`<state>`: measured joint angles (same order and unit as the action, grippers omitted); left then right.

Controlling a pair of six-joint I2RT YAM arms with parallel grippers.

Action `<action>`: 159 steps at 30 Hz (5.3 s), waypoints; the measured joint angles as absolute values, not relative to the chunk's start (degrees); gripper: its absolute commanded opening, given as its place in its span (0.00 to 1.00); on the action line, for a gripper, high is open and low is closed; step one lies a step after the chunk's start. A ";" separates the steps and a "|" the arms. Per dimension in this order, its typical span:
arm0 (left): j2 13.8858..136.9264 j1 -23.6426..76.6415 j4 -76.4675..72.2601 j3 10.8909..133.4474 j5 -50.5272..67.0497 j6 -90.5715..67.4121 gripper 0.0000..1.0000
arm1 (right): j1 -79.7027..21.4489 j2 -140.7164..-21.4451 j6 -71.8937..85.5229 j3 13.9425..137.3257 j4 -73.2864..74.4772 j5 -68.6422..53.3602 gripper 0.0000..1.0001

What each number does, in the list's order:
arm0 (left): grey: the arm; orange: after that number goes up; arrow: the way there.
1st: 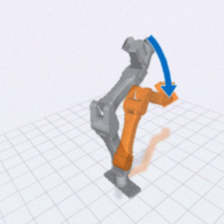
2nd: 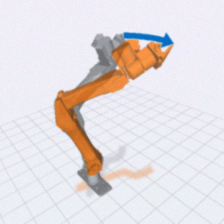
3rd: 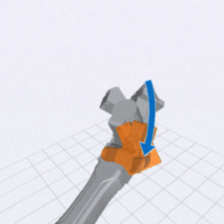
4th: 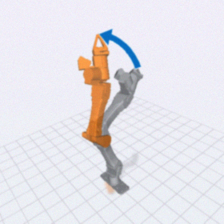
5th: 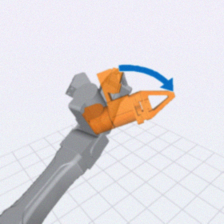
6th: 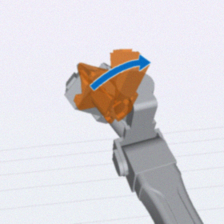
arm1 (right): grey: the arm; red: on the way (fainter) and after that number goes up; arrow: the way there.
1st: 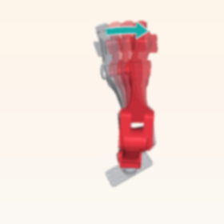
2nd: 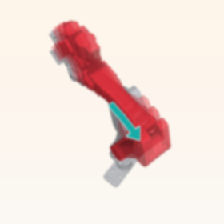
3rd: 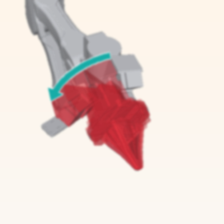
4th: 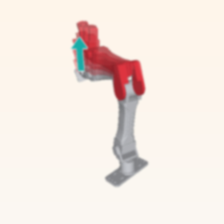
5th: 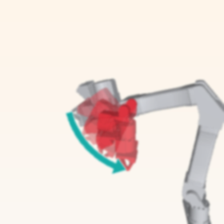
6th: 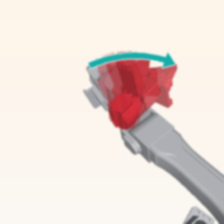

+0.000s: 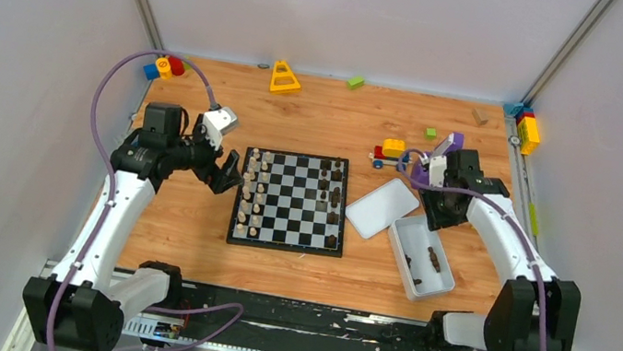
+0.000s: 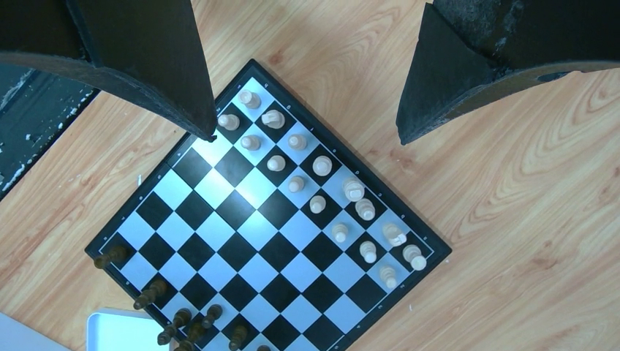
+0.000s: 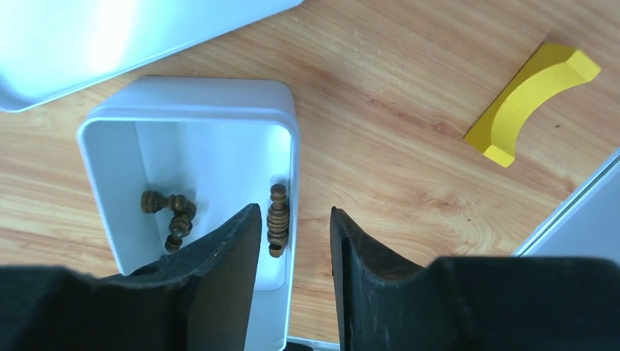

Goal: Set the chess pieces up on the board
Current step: Adjust the storage box at the center of the board, then pick up the chess piece from the storage box.

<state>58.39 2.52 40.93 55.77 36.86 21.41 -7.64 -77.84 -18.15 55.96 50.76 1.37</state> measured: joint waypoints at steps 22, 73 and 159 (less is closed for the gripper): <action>58.72 2.52 40.88 55.88 36.21 22.50 1.00 | -12.91 -70.48 -24.67 43.90 51.96 -0.56 0.42; 58.19 2.55 40.03 54.81 38.79 24.38 1.00 | -17.54 -72.60 -22.63 48.16 48.84 6.39 0.10; 90.17 37.04 19.94 73.84 62.76 21.19 0.00 | -26.22 -80.62 -29.80 73.23 52.97 -48.69 0.05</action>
<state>90.17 37.04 19.94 73.84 62.76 21.19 -26.22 -80.62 -29.80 73.23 52.97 -48.69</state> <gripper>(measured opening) 0.168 0.220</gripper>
